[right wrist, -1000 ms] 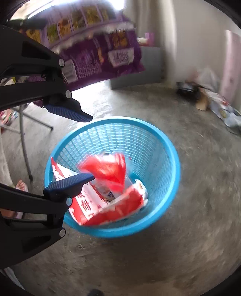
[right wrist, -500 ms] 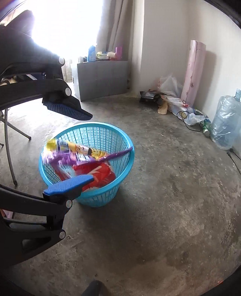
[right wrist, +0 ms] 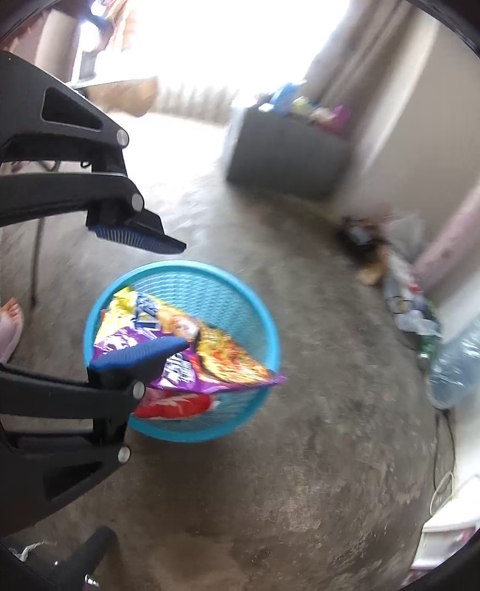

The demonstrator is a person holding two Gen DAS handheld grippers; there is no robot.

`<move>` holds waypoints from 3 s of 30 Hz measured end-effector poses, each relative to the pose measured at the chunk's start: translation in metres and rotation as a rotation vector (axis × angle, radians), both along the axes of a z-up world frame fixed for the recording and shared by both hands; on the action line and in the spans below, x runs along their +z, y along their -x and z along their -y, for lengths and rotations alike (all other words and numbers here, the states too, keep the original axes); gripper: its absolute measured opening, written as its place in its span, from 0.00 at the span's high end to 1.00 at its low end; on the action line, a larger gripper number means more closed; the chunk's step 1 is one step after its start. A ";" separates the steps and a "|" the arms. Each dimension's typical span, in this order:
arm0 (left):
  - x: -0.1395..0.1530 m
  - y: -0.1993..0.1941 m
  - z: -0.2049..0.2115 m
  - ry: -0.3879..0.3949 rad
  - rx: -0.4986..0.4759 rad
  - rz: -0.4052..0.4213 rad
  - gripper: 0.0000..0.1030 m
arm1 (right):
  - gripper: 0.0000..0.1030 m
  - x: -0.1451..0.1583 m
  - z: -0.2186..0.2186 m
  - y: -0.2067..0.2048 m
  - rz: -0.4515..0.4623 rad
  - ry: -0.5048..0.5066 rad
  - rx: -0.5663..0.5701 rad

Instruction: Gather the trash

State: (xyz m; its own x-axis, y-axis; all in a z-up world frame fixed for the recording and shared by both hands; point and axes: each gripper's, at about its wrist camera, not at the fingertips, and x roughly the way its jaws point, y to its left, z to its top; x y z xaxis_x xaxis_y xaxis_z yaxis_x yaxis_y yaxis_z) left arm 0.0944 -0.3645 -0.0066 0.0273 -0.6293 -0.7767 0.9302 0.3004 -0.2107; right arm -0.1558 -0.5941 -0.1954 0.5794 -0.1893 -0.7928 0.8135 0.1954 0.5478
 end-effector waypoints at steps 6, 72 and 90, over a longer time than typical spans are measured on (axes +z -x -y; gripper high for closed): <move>0.045 -0.052 -0.158 0.057 0.348 0.058 0.28 | 0.57 0.028 -0.040 -0.030 0.027 0.044 0.127; -0.077 -0.073 -0.447 0.233 0.881 -0.332 0.41 | 0.38 0.143 -0.385 -0.259 -0.003 0.061 1.021; -0.076 -0.069 -0.335 -0.027 0.518 0.052 0.61 | 0.38 0.144 -0.344 -0.226 0.002 0.078 0.943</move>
State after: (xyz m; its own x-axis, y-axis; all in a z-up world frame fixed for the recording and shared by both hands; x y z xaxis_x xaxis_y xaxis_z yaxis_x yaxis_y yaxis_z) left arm 0.1633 -0.0299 -0.0828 0.3683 -0.5026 -0.7821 0.6673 0.7287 -0.1541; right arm 0.0704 -0.2502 -0.0516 0.5216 0.3055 -0.7966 0.3001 0.8083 0.5065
